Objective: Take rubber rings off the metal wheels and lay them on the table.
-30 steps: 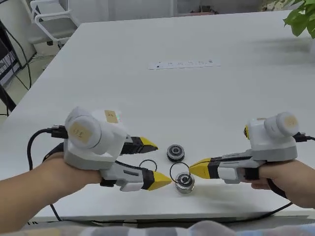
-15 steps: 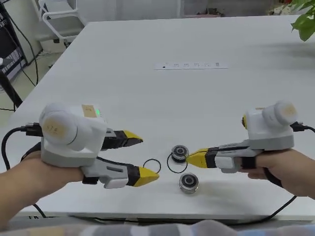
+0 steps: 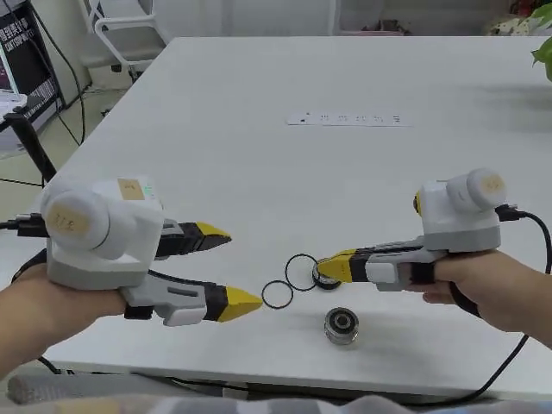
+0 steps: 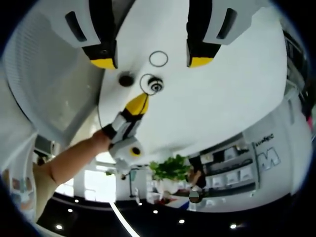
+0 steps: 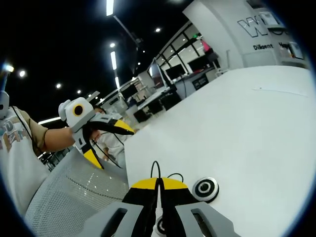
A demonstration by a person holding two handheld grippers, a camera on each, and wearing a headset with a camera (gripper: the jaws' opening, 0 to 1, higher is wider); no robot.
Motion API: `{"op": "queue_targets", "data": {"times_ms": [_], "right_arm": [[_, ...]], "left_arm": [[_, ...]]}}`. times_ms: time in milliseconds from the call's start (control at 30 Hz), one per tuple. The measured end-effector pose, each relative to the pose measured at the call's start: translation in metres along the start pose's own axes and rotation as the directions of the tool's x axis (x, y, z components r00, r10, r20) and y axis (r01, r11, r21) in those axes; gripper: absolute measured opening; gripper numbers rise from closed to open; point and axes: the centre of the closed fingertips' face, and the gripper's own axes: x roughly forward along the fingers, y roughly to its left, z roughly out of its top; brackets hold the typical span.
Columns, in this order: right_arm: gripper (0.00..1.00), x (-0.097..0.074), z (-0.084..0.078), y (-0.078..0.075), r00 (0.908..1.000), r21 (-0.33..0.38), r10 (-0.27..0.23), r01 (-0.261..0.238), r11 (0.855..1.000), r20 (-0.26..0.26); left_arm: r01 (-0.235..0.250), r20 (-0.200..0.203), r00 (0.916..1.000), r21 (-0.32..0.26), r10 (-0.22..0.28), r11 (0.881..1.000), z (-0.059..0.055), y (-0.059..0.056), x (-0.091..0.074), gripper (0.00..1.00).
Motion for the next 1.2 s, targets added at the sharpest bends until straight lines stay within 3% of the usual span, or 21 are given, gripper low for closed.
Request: {"op": "queue_targets", "data": {"times_ms": [433, 633, 1200], "right_arm": [[0.00, 0.023, -0.001, -0.004, 0.9995, 0.020, -0.002, 0.003, 1.000, -0.031], [0.00, 0.032, -0.009, -0.014, 0.9981, 0.031, -0.017, 0.019, 0.999, -0.059], [0.00, 0.048, -0.029, -0.024, 0.9887, 0.045, -0.070, 0.077, 0.996, -0.133]], "left_arm": [[-0.035, 0.002, 0.9994, -0.034, 0.035, 0.999, -0.008, 0.010, -0.011, 0.59], [-0.046, -0.001, 0.9989, -0.041, 0.046, 0.998, -0.012, 0.012, -0.014, 0.59], [-0.062, -0.008, 0.9981, -0.057, 0.062, 0.996, -0.020, 0.012, -0.021, 0.59]]}}
